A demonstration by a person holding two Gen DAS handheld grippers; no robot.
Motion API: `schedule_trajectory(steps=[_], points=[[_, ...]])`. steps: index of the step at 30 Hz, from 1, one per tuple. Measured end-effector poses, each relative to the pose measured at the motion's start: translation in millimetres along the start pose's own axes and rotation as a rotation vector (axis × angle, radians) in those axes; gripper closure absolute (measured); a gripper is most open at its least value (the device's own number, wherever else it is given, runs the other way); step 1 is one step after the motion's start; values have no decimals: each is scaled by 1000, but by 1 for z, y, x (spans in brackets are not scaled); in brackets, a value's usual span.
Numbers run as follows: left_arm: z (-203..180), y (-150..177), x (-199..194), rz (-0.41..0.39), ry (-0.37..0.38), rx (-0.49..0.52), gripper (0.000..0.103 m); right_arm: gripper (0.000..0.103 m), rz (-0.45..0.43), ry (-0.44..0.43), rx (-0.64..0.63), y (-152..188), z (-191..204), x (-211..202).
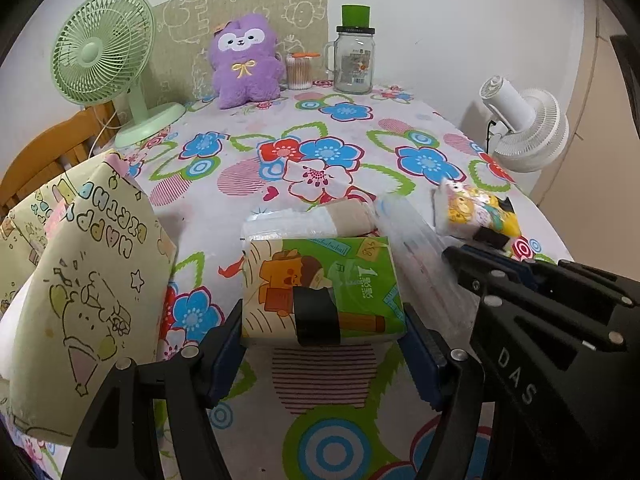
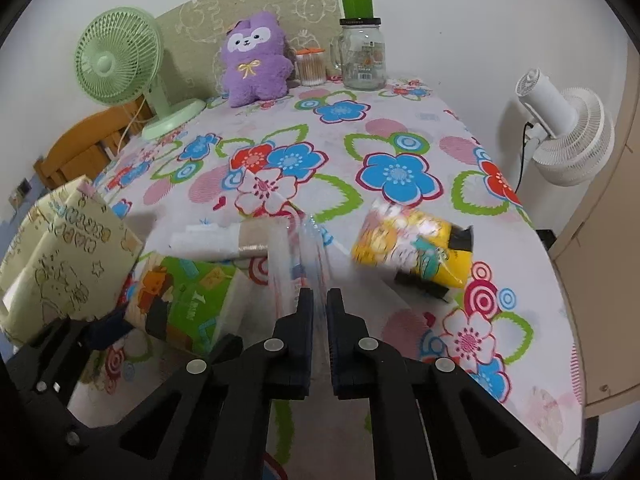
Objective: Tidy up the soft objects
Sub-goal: 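Grasp the clear plastic straw pack with the right tool and lift it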
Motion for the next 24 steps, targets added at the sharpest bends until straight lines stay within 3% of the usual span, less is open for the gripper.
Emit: schedule_trajectory(steps=[11,14,16,21,24], points=[[0,9,1,11,0,18,30,90,0,-2,19,11,-1,-6],[2,9,1,13,1,15,30,72,15,-3,16,11,1,-3],[3,9,1,14,0,15,30,32,12,7,6,9,3,-3],[11,11,1,19,0,1,30,29,-59,19,10,1,6,-14],[14,12,3,25,-3,-2,30,29,-38,9,8,-3,10,-8]])
Point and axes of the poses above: each gripper's, at about its wrist camera, not at the fingertips, and x roughly the way its jaws point, z to its left, y to its underside, the point moved 9 cm from there along x, roughly the way its jaws point, and after that the axes turned 10 degrees about z, right-handed, at the moved point
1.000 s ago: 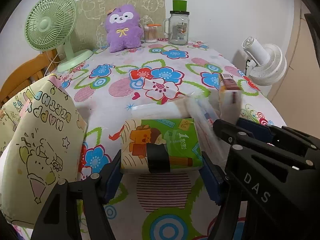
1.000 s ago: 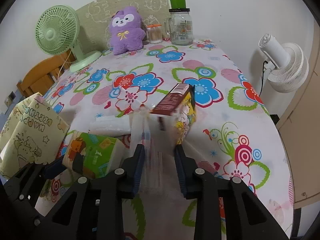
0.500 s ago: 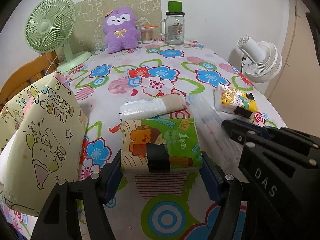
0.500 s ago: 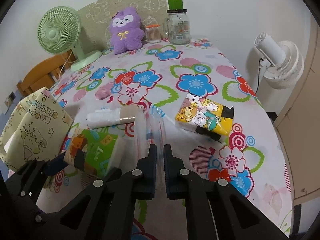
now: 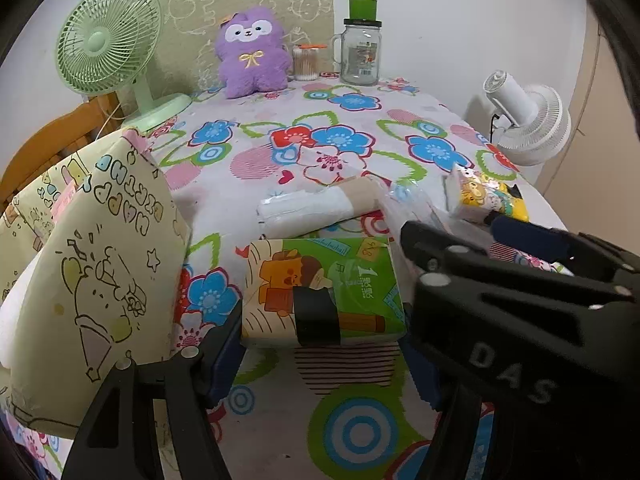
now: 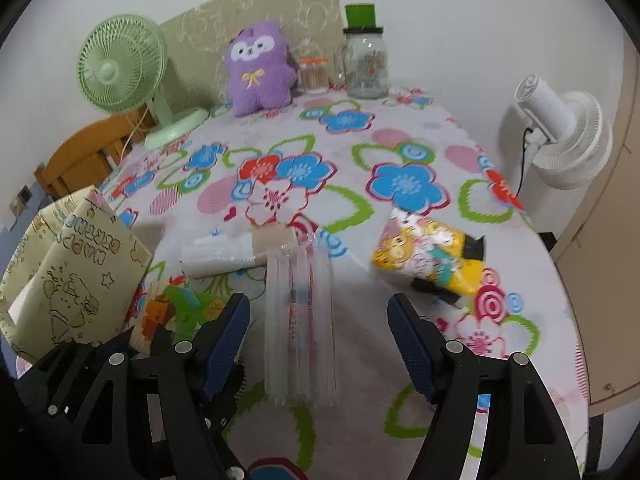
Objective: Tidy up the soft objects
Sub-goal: 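Grasp the clear plastic straw pack with the right tool and lift it, then carry the tissue pack with the left tool while the right tool carries the straw pack toward the box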
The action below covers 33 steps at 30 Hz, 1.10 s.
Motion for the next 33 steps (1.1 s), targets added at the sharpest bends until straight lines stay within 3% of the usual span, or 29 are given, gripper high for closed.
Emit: schedule_trajectory(steps=[3,7,12,33], points=[[3,-1,2,2,0,-6,30,32,31,-7,-2,0,5,11],[4,-2,2,3,6,-8,30,62,72,-19,-13,5,12,24],[3,-2,-1,-4,12,-9,30,70,104,-7,-12,10,12,30],[-13,-3,-75,-132,43,33,30,70,-24,40,9,13,10,-52]])
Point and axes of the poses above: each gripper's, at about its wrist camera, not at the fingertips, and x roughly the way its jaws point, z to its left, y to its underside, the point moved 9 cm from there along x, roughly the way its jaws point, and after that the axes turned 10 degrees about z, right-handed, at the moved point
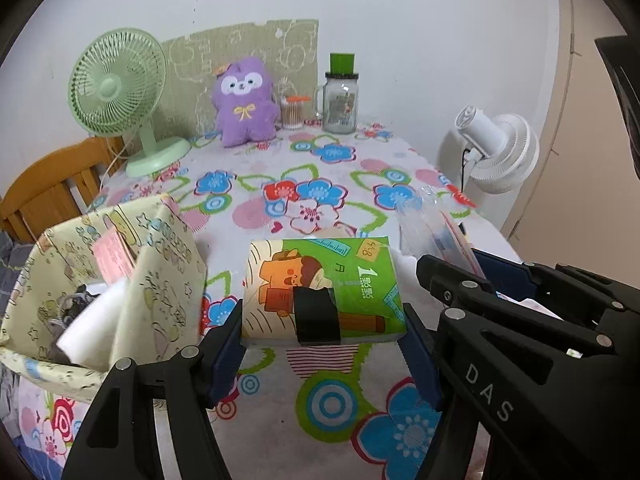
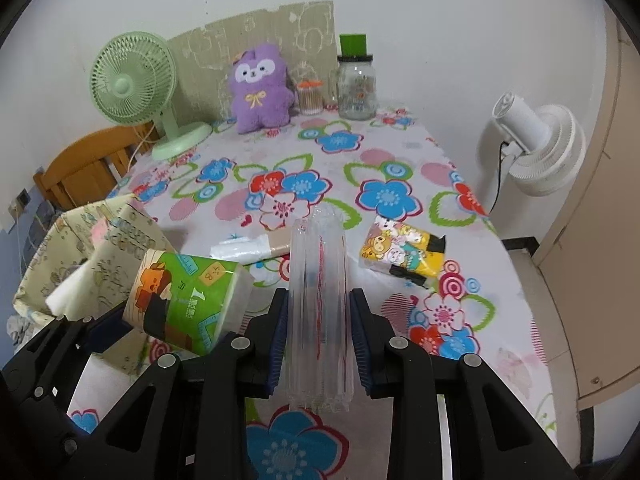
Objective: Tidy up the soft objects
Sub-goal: 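Carry the tissue pack with the left tool while the right tool carries the straw pack toward the box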
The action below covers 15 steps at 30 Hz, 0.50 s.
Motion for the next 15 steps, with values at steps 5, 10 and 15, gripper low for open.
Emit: schedule_trajectory(steps=[5,10,15], points=[[-1,-1,-22,-38,5,7,30,70,-34,13,2,1,3,-24],[0,-1,-43,-71,9,16,30,70,-69,29,-2,3,9,-48],[3,-3,-63,-102,8,24,30,70,-102,42,-6,4,17,-70]])
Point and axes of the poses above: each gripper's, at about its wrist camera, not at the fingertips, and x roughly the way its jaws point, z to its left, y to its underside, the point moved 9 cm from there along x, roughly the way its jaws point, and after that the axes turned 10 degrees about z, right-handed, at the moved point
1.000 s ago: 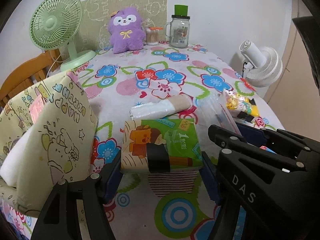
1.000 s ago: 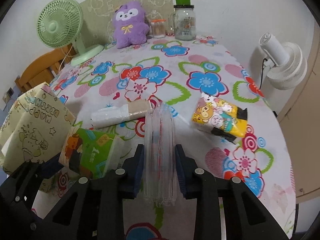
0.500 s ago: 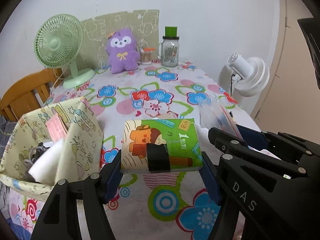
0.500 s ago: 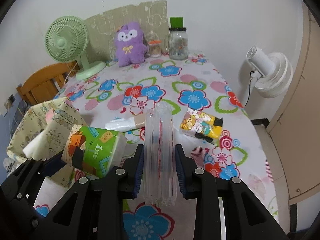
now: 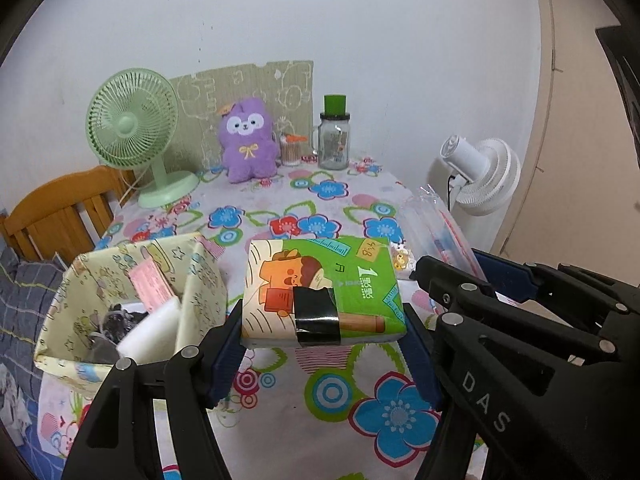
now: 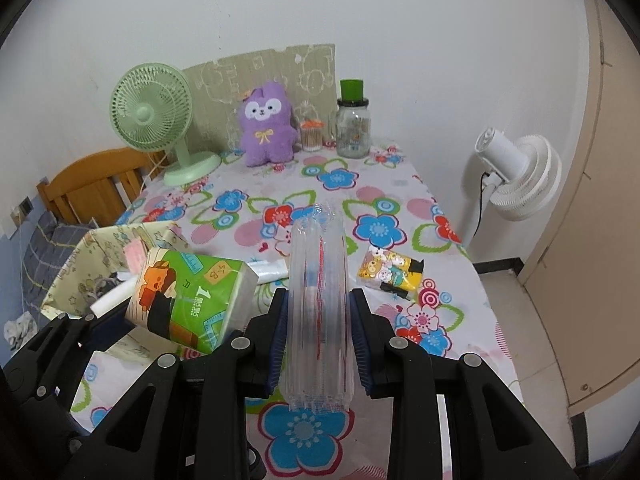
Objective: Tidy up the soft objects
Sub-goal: 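Carry the tissue pack with the left tool while the right tool carries the straw pack toward the box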
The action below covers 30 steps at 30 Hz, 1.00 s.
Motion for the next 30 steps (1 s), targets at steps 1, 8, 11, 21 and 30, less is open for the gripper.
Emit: schedule_trajectory(steps=[1,8,11,21,30], points=[[1,0,-2,-4,0,1,30,70,-5,1,0,-1,1,-3],[7,-7,-26,-49,-2,8,30,70,-51,17,-2,-4,12,-29],[10,-10,-35,-67,-9,10,30,70,-69,16,0,-7,16,-39],[23,-14,-48,-98,-13,-6,30,70,-110,10,-22,-16,32,-59],[48,-13,-46,-94,2,2,30,70,-111,19,-19,-21,52,-55]])
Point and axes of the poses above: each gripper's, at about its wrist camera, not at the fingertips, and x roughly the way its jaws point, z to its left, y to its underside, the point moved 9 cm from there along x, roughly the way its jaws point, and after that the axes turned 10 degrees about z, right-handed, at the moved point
